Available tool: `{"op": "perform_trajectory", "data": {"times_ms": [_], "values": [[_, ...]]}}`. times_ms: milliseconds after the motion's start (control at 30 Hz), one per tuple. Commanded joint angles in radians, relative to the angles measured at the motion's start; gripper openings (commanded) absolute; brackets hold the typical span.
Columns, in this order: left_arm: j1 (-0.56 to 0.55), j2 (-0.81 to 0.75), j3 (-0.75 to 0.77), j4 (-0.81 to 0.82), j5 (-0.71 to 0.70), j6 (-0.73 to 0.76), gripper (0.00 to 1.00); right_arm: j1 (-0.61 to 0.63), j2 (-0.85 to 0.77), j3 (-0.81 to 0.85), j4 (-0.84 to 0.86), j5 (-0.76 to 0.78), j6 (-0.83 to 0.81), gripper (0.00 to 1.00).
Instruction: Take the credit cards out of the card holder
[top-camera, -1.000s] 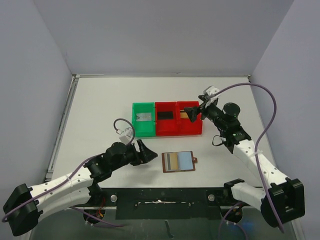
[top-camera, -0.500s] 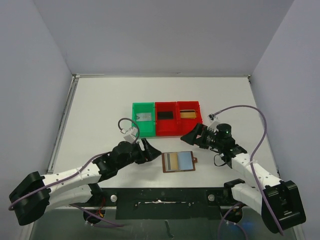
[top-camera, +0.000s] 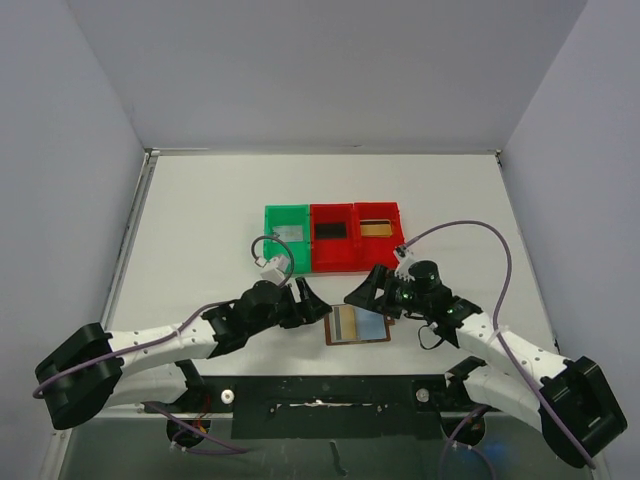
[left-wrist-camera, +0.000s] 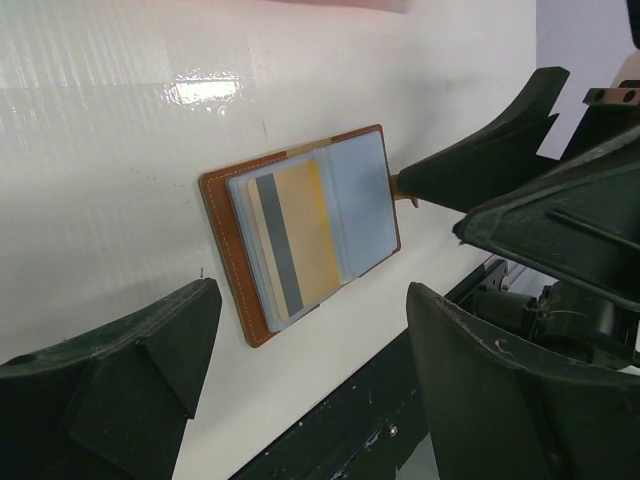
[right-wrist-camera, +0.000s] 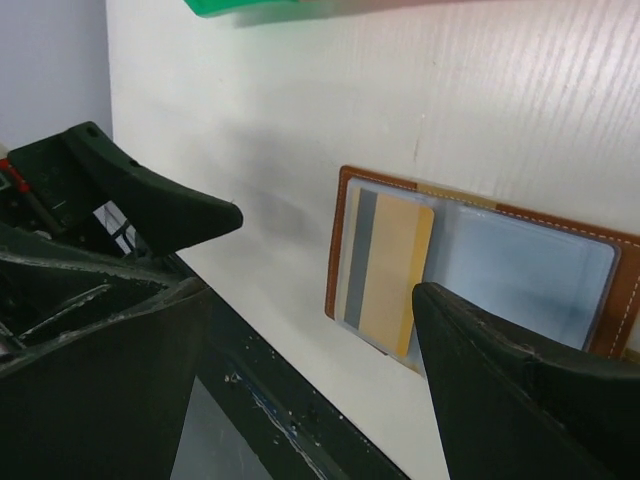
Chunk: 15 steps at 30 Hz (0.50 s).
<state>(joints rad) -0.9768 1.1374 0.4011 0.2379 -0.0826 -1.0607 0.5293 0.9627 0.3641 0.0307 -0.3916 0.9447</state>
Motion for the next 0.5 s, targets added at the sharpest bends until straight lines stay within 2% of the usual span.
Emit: {"op": "perform_trajectory", "data": {"times_ms": [0,167,267,467], "values": [[-0.007,0.003,0.048,0.057,-0.022,0.015,0.73,0.026,0.050,0.014,-0.012,0.058,0.037,0.79],[-0.007,0.004,0.044,0.051,-0.033,-0.002,0.71,0.030,0.100,-0.003,-0.001,0.011,0.035,0.72],[-0.007,0.009,0.041,0.050,-0.043,-0.006,0.71,0.030,0.129,-0.006,0.011,-0.015,0.029,0.63],[-0.007,0.041,0.054,0.061,-0.041,-0.009,0.71,0.032,0.208,0.001,0.052,-0.071,0.022,0.60]]}}
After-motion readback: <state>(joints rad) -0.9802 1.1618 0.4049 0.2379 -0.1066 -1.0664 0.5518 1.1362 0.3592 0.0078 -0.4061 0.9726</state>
